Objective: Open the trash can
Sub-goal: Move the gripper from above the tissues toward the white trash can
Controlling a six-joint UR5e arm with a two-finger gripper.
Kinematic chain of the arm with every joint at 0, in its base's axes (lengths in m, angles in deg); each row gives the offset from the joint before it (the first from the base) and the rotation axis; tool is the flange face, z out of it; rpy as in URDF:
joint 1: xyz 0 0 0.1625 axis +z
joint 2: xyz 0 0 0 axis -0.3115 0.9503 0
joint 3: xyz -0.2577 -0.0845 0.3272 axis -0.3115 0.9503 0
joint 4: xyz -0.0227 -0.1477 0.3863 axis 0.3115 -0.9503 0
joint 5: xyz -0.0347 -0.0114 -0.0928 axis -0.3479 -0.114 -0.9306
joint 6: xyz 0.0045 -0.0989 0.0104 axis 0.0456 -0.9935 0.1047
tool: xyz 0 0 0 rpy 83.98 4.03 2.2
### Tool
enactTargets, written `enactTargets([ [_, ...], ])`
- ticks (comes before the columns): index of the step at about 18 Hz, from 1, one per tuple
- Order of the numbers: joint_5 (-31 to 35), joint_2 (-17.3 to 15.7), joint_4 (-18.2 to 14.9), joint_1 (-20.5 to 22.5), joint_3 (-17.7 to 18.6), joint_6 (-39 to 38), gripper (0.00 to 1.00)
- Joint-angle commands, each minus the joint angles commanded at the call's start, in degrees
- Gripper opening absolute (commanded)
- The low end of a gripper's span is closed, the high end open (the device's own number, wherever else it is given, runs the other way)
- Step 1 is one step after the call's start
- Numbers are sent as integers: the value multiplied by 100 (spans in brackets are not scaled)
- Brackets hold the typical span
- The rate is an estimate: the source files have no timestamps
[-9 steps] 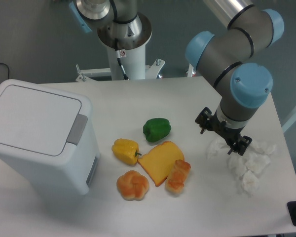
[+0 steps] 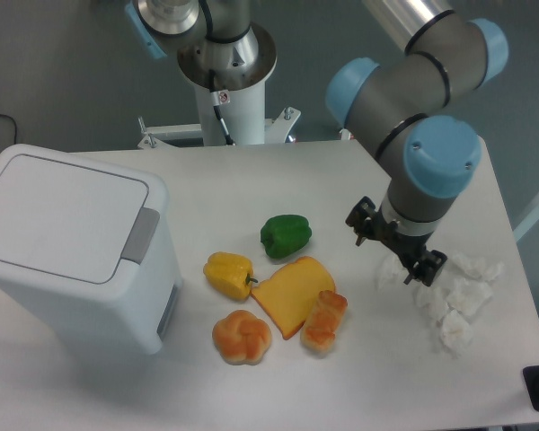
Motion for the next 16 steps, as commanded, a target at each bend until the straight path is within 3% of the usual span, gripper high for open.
enactTargets([
  [1,-9,-62,336,0,151,-61,100],
  [2,26,-54,357,0,161,-79,100],
  [5,421,16,173,-52,4,-106,100],
  [10,343,96,23,-62,-75,-307,100],
  [11,343,165,-73,-62,-198,-343,100],
  [14,308,429,-941,-132,-961,-474,100],
  [16,80,517,-1128,-167,-1209,-624,100],
])
